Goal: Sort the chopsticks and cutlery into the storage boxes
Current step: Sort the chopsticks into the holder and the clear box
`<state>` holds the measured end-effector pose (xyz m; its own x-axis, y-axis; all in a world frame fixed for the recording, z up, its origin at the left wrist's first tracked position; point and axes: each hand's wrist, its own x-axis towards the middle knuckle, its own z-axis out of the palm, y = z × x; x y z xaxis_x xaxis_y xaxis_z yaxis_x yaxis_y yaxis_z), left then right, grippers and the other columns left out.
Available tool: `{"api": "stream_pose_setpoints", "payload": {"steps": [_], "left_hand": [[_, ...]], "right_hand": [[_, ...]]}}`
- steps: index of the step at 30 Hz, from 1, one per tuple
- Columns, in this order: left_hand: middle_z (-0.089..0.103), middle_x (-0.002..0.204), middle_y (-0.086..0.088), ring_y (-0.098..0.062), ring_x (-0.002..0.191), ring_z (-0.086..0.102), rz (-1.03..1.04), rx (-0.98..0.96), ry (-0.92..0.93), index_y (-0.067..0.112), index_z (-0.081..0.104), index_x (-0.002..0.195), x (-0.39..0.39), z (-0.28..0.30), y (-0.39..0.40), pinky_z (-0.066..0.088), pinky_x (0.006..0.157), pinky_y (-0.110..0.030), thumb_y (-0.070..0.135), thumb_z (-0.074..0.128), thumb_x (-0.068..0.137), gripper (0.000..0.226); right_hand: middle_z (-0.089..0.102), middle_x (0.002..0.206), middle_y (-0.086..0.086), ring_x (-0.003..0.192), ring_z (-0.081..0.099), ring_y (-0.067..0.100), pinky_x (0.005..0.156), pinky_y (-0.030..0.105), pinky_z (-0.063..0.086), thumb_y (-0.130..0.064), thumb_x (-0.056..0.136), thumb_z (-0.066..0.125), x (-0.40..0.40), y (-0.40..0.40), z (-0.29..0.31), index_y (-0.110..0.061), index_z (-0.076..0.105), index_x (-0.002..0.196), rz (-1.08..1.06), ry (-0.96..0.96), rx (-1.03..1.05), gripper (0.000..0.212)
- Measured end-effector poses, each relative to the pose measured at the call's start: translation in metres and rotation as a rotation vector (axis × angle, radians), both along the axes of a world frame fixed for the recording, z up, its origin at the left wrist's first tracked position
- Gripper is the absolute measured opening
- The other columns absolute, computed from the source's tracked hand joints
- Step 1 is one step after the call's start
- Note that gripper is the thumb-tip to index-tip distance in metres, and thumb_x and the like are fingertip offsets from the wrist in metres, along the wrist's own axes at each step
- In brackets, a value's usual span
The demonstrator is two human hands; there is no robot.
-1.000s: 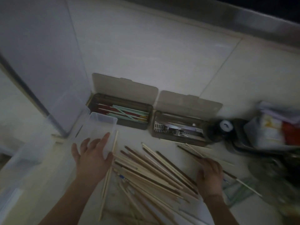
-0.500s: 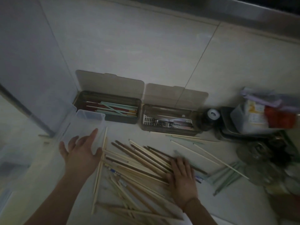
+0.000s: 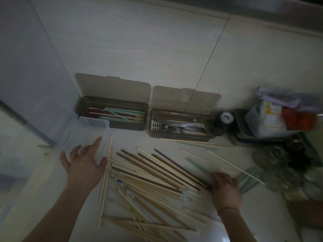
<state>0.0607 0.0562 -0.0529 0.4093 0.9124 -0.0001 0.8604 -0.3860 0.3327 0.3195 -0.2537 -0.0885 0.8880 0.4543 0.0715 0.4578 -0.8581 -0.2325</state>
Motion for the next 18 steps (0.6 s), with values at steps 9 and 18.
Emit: {"api": "stream_pose_setpoints", "payload": {"steps": [9, 18], "left_hand": [[0.059, 0.130, -0.006, -0.031, 0.134, 0.035, 0.010, 0.003, 0.007, 0.032, 0.041, 0.145, 0.001, 0.001, -0.001, -0.002, 0.113, -0.055, 0.035, 0.069, 0.083, 0.068], [0.060, 0.126, -0.002, -0.032, 0.133, 0.036, 0.005, 0.022, 0.004, 0.033, 0.044, 0.143, -0.001, 0.000, 0.002, 0.001, 0.112, -0.055, 0.047, 0.045, 0.073, 0.072]], "right_hand": [[0.068, 0.099, 0.009, 0.099, 0.052, 0.040, 0.084, 0.043, 0.038, -0.003, 0.075, 0.068, 0.001, 0.006, -0.005, -0.020, 0.074, 0.097, 0.082, 0.051, -0.137, 0.029], [0.061, 0.092, 0.005, 0.075, 0.056, 0.017, 0.070, 0.027, 0.046, 0.008, 0.086, 0.059, -0.003, 0.100, 0.046, -0.008, 0.067, 0.106, 0.417, 0.139, 0.462, 0.027]]}}
